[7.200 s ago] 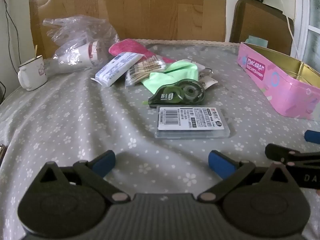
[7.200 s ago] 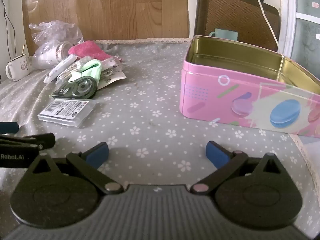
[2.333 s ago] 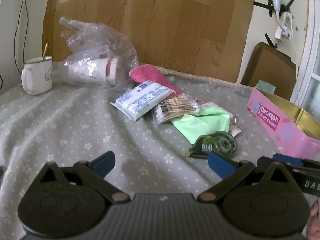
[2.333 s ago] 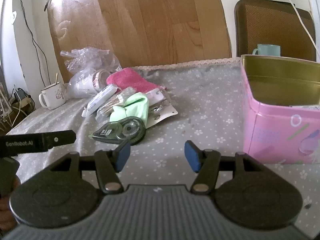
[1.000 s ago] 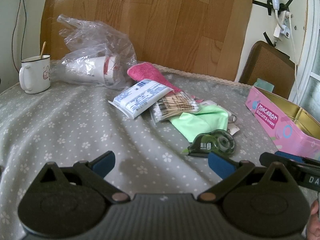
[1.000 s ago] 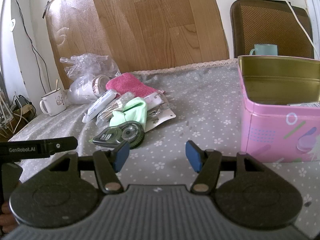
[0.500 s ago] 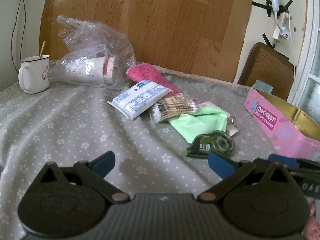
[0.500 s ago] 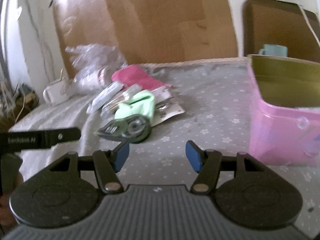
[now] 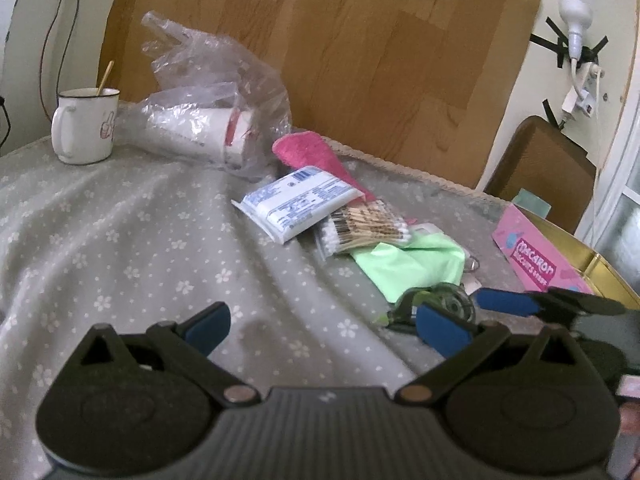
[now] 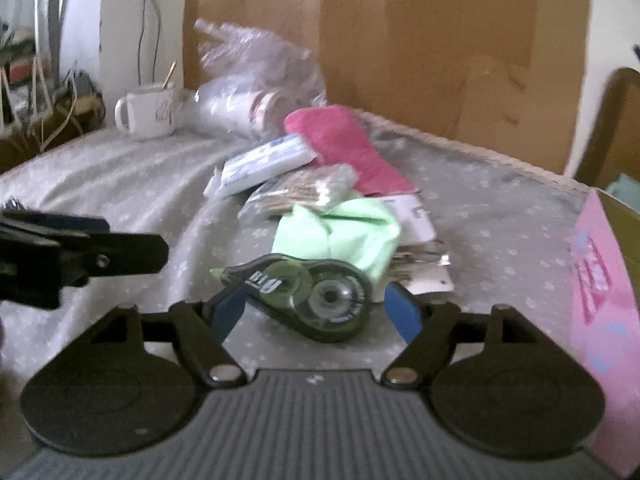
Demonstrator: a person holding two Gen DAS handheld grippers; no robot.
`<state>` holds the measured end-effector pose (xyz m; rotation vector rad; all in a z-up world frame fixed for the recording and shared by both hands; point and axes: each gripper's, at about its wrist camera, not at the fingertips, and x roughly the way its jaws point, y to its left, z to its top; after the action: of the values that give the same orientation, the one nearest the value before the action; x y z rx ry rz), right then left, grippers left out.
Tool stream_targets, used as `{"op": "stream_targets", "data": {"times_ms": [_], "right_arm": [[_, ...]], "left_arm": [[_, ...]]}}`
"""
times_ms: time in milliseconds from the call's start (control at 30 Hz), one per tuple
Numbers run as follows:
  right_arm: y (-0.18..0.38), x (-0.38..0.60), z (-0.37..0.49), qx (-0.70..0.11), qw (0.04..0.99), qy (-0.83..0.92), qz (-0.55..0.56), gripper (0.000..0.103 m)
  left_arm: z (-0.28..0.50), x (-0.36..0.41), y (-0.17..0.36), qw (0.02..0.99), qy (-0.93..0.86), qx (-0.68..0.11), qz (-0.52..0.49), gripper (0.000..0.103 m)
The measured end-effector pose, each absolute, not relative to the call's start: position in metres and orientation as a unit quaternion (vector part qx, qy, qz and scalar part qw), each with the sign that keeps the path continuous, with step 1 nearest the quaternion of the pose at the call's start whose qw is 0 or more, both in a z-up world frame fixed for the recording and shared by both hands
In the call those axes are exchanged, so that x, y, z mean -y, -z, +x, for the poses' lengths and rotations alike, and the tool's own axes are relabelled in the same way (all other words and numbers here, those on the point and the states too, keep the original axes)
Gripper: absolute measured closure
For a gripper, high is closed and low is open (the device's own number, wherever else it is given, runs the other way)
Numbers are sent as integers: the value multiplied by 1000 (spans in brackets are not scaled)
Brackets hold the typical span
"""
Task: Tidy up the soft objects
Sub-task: 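Grasp the green correction-tape dispenser with the right gripper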
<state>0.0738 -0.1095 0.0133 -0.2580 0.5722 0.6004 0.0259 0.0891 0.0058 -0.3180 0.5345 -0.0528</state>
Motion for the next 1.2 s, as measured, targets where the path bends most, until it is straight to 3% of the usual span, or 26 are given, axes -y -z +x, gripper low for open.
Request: {"op": "stream_targets", "data": {"times_ms": [133,267,533,600,667,800,900,933,1200], "right_arm": [[-11,102,69,-276,903,-295,-147,43],[-11,105,59,-269,906,-287,-156,51],[-15,108,28,-271,886,-337,-166,53],[-15,105,19,-252,887,-333,-196,49],[-15,105,19,-239,890,-328,-208,36],[-17,101,36,-250,891,-328,-189,34],[-14,95,52,-279,884,-334,-169,39],[-13,96,55,-287,882,-342,-153,51],[-16,134,31,-326,884,-333,-36,51]], "left_arm": [[25,-89,-6,952,28,-262,-156,0],[26,-92,-5,950,30,-264,-166,0],[28,-98,-3,945,34,-269,-184,0],[29,-99,-2,944,34,-269,-187,0],[28,-99,-2,944,34,-268,-189,0],[28,-101,-2,943,35,-267,-197,0],[28,-102,-2,943,39,-266,-197,0],[28,-101,-2,943,39,-266,-196,0],[28,-98,-2,944,49,-266,-188,0]]}}
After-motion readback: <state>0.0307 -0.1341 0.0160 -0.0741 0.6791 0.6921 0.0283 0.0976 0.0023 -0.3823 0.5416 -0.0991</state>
